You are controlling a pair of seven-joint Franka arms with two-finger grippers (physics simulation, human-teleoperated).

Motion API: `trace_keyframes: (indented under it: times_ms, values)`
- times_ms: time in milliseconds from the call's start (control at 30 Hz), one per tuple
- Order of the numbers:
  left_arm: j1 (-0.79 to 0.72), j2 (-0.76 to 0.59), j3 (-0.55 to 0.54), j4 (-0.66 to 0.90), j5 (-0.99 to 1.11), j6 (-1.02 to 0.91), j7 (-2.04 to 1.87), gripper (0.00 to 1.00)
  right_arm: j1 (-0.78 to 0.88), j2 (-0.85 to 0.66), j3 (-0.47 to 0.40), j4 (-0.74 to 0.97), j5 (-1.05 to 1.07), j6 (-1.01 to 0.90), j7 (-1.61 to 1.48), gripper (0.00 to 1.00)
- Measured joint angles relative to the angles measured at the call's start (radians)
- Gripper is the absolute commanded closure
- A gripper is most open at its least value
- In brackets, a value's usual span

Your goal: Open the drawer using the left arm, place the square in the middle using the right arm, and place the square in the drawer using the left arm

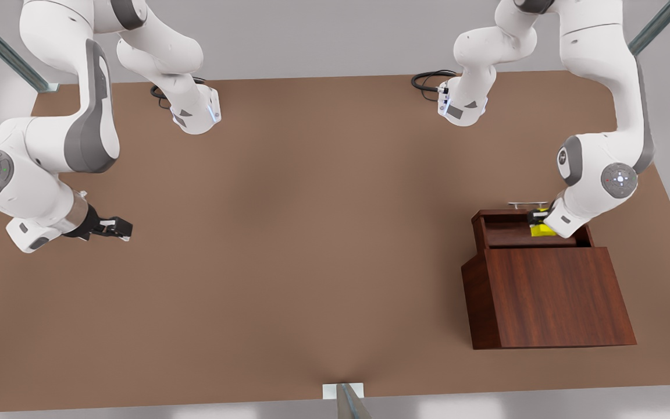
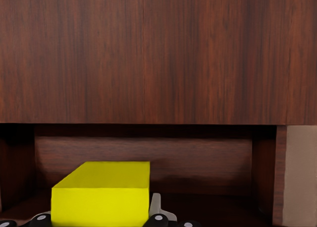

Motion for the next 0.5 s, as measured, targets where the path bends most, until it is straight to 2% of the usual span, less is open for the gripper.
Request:
trace_keyframes:
  times_ms: [33,267,333,367,400,500]
  values:
    - [0.010,0.002,0.000,0.000,-0.002,0.004,-0.004,0.00,0.000,0.000,0.000,0.000,0.000,0.001,0.000,0.00]
    - [0.012,0.000,-0.005,0.024,-0.015,-0.016,-0.033,0.00,-0.001,-0.001,0.000,0.002,0.000,0.000,-0.005,0.00]
    - [-0.003,-0.013,-0.118,0.246,-0.018,-0.358,-0.075,0.00,-0.001,-0.003,0.000,0.002,0.000,-0.001,-0.006,0.00]
    - [-0.071,-0.017,-0.155,0.345,-0.017,-0.455,-0.075,0.00,-0.002,-0.004,0.000,0.002,0.000,-0.001,-0.007,0.00]
    - [-0.125,-0.015,-0.156,0.411,-0.016,-0.505,-0.076,0.00,-0.003,-0.003,0.000,0.002,0.000,-0.001,-0.008,0.00]
    - [-0.099,0.043,-0.155,0.538,-0.013,-0.613,-0.076,0.00,-0.001,0.000,-0.001,-0.001,0.000,-0.001,-0.008,0.00]
